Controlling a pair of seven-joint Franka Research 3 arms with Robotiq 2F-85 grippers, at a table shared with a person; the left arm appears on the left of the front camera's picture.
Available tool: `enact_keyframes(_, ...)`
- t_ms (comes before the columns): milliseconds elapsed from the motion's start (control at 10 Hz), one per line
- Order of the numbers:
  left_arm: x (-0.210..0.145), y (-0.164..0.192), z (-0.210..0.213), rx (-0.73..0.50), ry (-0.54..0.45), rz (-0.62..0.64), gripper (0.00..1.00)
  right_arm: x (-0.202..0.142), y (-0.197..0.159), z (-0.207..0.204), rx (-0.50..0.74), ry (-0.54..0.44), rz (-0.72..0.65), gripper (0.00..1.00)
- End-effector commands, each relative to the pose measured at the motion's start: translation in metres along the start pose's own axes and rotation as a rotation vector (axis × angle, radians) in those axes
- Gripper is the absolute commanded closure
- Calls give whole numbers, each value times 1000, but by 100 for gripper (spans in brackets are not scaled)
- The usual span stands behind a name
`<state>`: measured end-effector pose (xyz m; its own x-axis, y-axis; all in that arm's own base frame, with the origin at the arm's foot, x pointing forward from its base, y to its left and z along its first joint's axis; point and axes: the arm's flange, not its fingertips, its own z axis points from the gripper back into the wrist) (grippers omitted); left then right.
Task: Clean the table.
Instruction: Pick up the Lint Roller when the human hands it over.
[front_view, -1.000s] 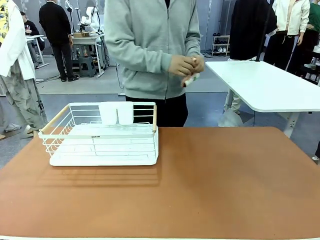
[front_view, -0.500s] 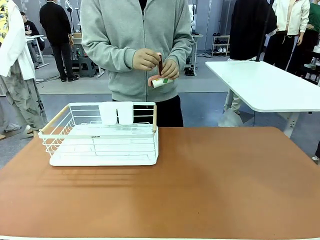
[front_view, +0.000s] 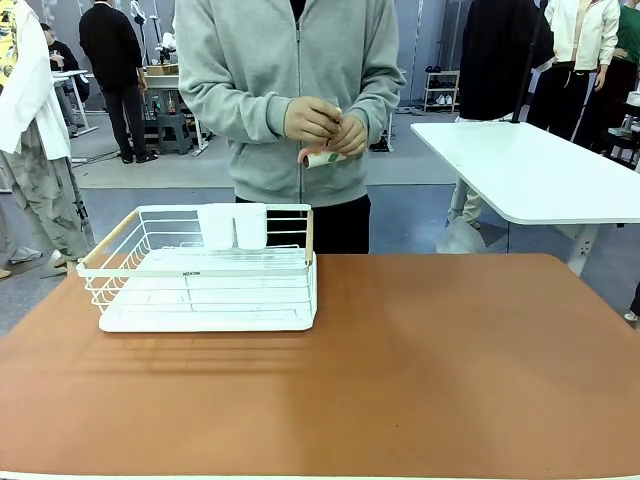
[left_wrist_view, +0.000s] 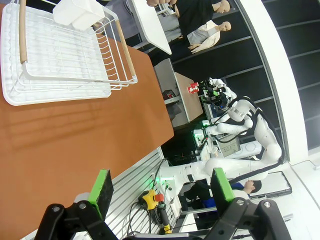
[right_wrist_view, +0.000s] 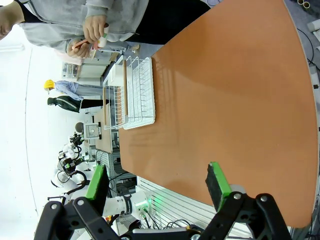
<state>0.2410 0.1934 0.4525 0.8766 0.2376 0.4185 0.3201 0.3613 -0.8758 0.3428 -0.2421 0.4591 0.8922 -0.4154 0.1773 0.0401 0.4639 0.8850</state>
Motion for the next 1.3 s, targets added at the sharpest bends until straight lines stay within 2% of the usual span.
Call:
enact_keyframes(0,0,-3,1,-21,-13,-19,0,-2,3,1,17,-7,16,0)
enact_keyframes(800,0,-3,1,-21,-13,-19,0,0,0,0,1,1,0,0)
enact_keyframes(900,0,-3,1,-21,-13,-19,0,-3,5,2,24,10,-20,0)
enact_keyframes(1100,0,-3,1,-21,-13,-19,0,-22,37,-14,-48,-78,-96,0)
enact_keyframes(1200,0,-3,1,-21,-13,-19,0,-33,57,-19,-74,-59,-129,0)
